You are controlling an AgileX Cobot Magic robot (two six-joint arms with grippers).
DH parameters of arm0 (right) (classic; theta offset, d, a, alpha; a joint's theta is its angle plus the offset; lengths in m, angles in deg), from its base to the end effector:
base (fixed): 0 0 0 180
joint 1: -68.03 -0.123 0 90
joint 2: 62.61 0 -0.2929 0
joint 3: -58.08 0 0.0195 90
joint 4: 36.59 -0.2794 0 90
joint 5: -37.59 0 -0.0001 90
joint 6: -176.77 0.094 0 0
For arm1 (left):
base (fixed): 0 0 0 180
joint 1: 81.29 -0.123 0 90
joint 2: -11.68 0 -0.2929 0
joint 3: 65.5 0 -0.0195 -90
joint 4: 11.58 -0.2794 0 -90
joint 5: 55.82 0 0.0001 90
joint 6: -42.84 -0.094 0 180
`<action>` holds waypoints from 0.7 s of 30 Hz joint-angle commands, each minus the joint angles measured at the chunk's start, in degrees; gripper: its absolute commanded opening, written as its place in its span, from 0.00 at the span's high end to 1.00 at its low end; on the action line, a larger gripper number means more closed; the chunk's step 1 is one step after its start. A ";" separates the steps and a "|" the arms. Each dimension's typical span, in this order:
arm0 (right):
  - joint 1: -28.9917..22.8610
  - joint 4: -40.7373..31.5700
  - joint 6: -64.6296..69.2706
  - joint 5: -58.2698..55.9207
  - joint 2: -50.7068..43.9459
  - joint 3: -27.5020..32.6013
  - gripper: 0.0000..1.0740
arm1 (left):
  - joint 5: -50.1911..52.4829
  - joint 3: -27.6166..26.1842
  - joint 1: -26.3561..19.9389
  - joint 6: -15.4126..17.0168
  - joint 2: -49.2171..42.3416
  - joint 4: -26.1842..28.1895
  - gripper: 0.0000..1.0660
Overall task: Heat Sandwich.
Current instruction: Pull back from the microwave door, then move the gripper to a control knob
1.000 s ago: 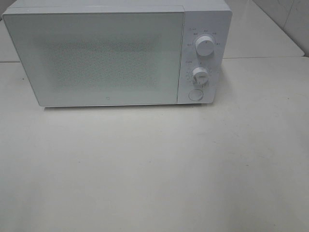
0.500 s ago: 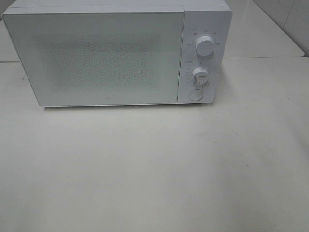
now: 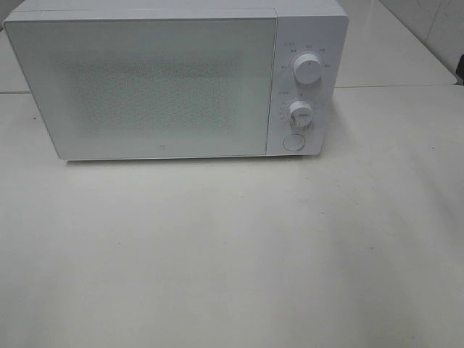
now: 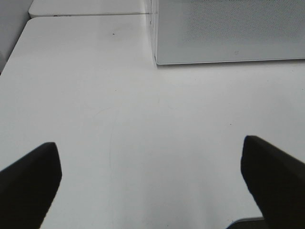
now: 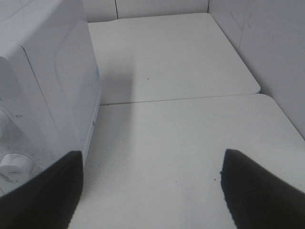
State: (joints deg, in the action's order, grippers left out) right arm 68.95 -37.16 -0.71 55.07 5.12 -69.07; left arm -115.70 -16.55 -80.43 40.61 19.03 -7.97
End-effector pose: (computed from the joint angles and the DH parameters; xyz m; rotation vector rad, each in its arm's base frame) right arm 0.2310 -0.0040 0.2473 0.0647 1.7983 0.0240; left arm 0.0153 -0.0054 0.2903 0.0570 2.0259 -0.0601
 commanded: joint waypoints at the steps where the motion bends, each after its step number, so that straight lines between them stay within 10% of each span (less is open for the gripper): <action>1: -0.40 -0.92 0.23 9.45 1.26 2.98 0.29 | 0.52 0.11 -0.17 0.34 -1.49 -0.17 0.09; 21: -25.15 -26.99 -16.56 34.95 17.93 7.22 0.29 | 0.52 0.11 -0.17 0.34 -1.49 -0.17 0.09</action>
State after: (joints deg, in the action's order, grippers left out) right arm 45.29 -61.57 -15.66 87.27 22.31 -61.79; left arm -115.70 -16.55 -80.43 40.61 19.03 -7.97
